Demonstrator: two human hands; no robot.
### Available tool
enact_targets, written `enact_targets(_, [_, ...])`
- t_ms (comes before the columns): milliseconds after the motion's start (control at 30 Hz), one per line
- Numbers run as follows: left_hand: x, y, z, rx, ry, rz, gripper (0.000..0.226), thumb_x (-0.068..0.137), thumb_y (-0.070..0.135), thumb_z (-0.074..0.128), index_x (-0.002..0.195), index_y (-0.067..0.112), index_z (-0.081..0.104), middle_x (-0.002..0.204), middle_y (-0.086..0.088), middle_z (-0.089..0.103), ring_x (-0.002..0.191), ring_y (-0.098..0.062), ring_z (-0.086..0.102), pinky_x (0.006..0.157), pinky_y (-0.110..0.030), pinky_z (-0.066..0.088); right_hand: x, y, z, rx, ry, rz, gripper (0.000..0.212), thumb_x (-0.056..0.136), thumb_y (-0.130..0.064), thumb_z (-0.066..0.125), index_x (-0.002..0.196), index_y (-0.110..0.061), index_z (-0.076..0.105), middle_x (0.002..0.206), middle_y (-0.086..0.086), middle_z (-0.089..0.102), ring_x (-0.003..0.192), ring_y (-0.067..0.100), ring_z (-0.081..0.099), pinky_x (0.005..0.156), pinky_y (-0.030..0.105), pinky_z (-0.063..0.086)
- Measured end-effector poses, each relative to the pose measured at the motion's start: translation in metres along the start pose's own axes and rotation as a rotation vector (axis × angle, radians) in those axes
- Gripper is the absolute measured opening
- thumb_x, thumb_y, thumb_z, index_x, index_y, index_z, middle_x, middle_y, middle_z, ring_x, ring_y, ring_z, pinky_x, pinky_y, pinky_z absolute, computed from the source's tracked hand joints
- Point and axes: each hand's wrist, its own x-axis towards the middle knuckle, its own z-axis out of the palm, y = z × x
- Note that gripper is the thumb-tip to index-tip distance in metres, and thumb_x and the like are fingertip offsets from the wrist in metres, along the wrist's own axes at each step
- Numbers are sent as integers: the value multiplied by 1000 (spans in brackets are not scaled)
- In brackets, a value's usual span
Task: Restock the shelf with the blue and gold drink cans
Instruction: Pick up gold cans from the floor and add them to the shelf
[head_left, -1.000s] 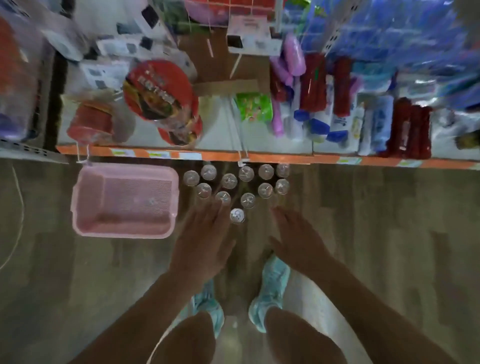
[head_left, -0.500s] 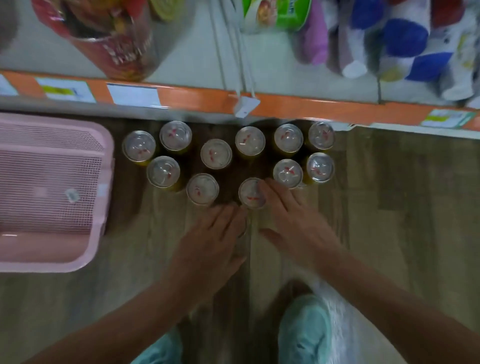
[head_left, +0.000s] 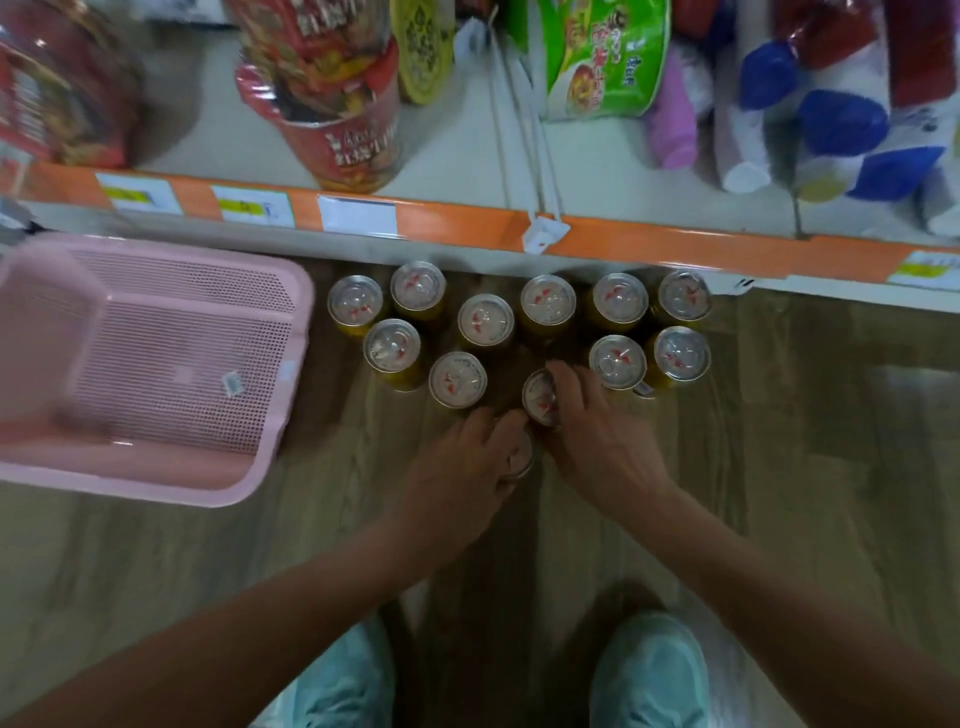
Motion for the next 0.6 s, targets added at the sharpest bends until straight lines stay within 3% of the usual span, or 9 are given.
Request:
enact_targets(100, [-5,-6,-6,-75,-33,-60,80,81,38,77,144,32,28,139,3,49,121,-22,55,93,-38,51,0,-1,-5,127,-23,63,72,88,-38,71,145,-20,30,143,6,49,114,29,61,66,34,47])
enact_targets(200, [-21,-17,-6,-188,-20,-128,91,79,41,80,153,24,29,151,0,45,131,-20,51,104,-37,47,-6,1,-8,241,-76,141,80,84,-45,75,146,-23,29,146,2,49,123,27,56,82,38,49])
enact_targets(300, [-34,-27,-5,-377,39,-216,89,73,47,83,146,22,38,140,2,53,123,-14,54,102,-37,49,-16,4,-9,311,-115,187,80,77,-45,82,140,-30,35,138,-5,52,121,20,56,85,30,44])
enact_targets(400, [-37,-31,-10,-496,45,-233,83,66,54,82,136,29,45,128,11,55,114,-1,54,97,-29,51,-24,6,-12,475,-137,230,79,69,-42,86,134,-36,42,127,-13,53,116,11,54,92,30,47])
enact_targets(500, [-33,-27,-19,-717,53,-264,73,59,55,85,121,49,49,119,17,60,112,-2,59,93,-26,52,-28,6,-16,800,-160,295,73,67,-37,87,128,-37,47,123,-12,59,112,8,60,93,31,53])
enact_targets(600, [-29,-19,-30,-980,12,-312,70,57,53,84,119,46,53,115,24,66,109,0,64,92,-27,55,-29,6,-27,1065,-221,293,67,75,-28,85,130,-31,48,120,-9,63,109,10,65,89,26,54])
